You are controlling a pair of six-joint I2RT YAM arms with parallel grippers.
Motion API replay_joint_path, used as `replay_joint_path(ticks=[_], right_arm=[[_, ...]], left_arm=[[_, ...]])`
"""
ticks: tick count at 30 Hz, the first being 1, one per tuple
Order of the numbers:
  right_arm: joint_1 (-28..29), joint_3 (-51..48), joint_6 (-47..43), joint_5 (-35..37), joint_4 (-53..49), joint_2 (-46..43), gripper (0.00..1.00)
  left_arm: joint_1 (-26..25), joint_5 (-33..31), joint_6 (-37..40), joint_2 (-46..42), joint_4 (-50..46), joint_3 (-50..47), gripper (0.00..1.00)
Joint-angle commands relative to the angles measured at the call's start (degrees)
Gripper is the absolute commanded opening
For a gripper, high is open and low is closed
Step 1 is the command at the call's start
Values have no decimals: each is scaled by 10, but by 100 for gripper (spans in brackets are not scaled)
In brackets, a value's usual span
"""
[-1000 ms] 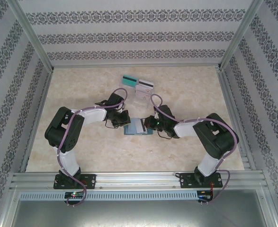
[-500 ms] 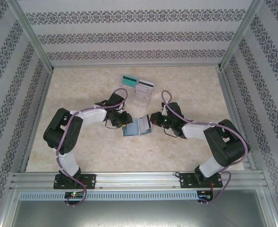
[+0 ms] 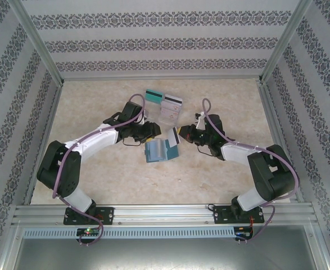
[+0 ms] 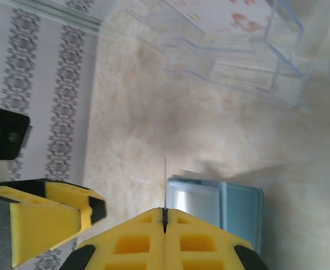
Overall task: Put the credit cards into the card holder
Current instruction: Pass the credit card.
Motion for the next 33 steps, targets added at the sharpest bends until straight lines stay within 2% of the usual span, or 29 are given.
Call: replay_joint_path(ticks=[1, 8, 13, 14, 17, 18, 25, 26, 28, 29, 33], right_arm=[[-11, 16, 51, -43, 64, -19, 0], [-14, 15, 116, -59, 144, -7, 0], [-14, 14, 141, -63, 175, -3, 0], [-14, 13, 147, -64, 184, -1, 0], [-13, 12, 158, -70, 196, 7, 0], [-14, 10, 159, -71, 198, 8, 0], [-16, 16, 157, -102, 183, 26, 0], [-18, 20, 155, -113, 177, 30, 5], [-25, 29, 155, -138, 171, 39, 29], [-29, 32, 155, -147, 169, 41, 35], [-39, 45, 150, -175, 155, 46, 37]], left_arm=[[3, 79, -79, -1, 152, -34, 43], [3, 131, -155, 38, 300, -53, 38], [3, 140, -181, 48, 343, -54, 36], [3, 139, -184, 50, 349, -55, 34], [4, 138, -194, 50, 365, -57, 16], [4, 138, -195, 49, 368, -58, 12], [11, 138, -201, 43, 398, -66, 0], [12, 138, -198, 41, 397, -66, 0], [14, 138, -176, 35, 370, -61, 0], [14, 138, -164, 32, 353, -58, 0], [17, 146, -142, 26, 322, -49, 0]])
